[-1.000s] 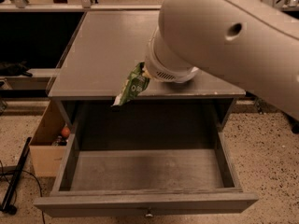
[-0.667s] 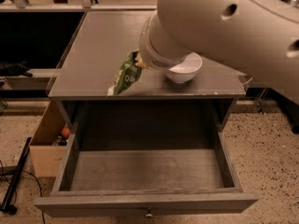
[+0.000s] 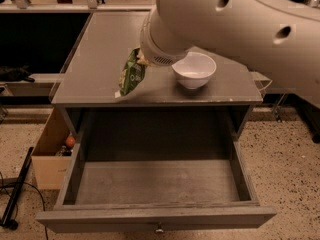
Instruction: Pick green jalapeno chip bag from top drawer and place on counter
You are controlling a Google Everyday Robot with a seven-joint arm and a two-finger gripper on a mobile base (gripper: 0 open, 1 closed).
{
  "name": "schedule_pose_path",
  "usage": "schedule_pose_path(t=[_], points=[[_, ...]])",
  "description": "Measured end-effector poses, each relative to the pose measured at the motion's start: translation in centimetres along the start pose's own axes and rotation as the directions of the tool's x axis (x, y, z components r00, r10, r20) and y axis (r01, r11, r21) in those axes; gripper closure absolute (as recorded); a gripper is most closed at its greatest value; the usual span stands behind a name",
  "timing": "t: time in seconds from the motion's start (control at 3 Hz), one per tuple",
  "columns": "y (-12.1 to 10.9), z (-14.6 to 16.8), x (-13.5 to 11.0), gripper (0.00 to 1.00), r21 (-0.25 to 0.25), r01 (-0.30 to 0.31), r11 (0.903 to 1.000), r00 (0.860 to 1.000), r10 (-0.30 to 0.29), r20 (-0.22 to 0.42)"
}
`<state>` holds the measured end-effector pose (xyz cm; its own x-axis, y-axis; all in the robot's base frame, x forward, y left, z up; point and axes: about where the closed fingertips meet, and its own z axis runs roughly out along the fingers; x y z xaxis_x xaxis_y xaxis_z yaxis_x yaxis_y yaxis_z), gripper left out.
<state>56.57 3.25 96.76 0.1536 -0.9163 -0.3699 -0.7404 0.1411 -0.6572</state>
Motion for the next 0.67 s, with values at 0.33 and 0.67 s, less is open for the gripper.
schedule_pose_path(t=[0.33,0.67], points=[[-2.0,2.0,0.2,1.00,0.004,0.046,0.9990,0.999,-0.046,0.002],[-4.3,4.9,0.1,1.00,0.011,0.097,0.9952,0.995,-0.097,0.013]])
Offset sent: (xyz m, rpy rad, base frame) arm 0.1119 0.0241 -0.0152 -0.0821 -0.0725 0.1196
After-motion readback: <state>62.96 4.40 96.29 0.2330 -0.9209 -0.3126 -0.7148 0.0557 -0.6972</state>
